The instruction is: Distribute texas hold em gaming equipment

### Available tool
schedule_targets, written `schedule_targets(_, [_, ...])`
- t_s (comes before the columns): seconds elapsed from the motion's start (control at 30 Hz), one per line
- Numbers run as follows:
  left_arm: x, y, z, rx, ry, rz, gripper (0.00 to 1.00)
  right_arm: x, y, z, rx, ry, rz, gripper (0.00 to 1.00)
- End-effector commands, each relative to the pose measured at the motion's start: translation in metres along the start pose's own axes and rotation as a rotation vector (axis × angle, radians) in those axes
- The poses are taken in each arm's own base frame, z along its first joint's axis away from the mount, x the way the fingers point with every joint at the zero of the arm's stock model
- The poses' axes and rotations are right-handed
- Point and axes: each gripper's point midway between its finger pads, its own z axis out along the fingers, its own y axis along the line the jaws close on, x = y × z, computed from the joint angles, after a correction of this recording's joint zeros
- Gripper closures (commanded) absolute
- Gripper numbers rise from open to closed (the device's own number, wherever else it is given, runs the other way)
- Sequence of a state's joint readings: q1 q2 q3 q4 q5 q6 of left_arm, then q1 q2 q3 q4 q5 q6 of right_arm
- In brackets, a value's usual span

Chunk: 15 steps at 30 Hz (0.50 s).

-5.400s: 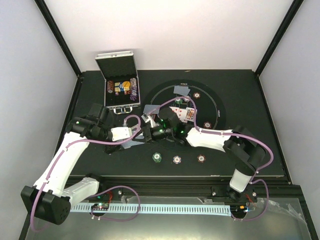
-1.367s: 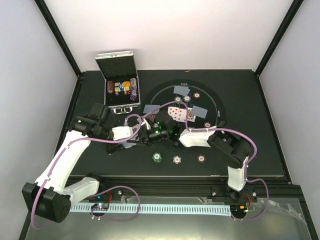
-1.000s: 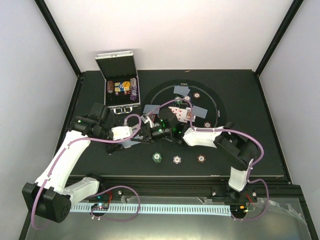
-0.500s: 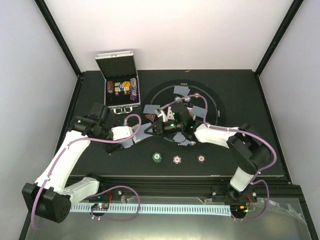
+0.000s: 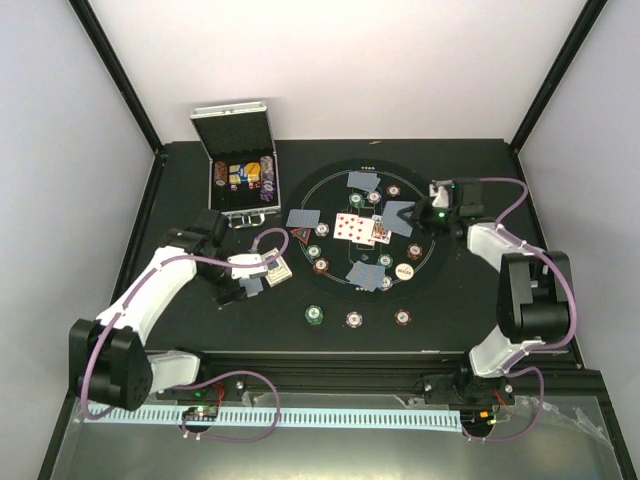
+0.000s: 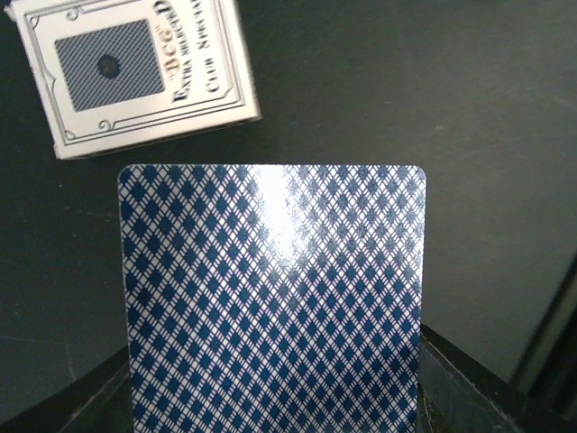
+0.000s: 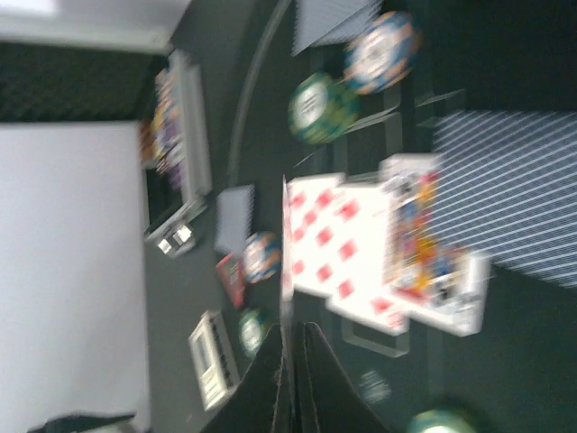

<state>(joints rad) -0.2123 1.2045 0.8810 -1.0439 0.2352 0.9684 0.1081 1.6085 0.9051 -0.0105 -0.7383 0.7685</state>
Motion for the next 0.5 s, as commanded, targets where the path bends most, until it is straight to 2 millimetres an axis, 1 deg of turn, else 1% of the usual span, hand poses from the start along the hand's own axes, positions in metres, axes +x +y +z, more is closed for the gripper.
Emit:
schedule_targets(0.0, [0.004,0.031,0.013,-0.071,0.013,-0.027,0.98,-0.028,-0.052,-0.01,0.155,-0.032,0.04,0.99])
schedule_targets(0.1, [0.011,0.042,0.033,-0.081,0.049,-0.047,0.99,-0.045,-0.072,-0.008,0.201,-0.043,0.071,0.99])
schedule_targets(0.17, [0.017,0.049,0.043,-0.091,0.074,-0.065,0.98,-0.052,-0.083,-0.004,0.223,-0.039,0.087,0.99])
schedule_targets(0.23, [0.02,0.051,0.052,-0.077,0.086,-0.086,0.98,-0.058,-0.092,0.001,0.242,-0.031,0.092,0.99])
schedule_targets(0.33, [0.024,0.052,0.061,-0.066,0.09,-0.098,0.98,-0.06,-0.106,0.01,0.268,0.0,0.105,0.99])
schedule_targets(0.47, [0.029,0.054,0.069,-0.058,0.099,-0.112,0.98,-0.059,-0.117,0.014,0.294,0.013,0.11,0.99])
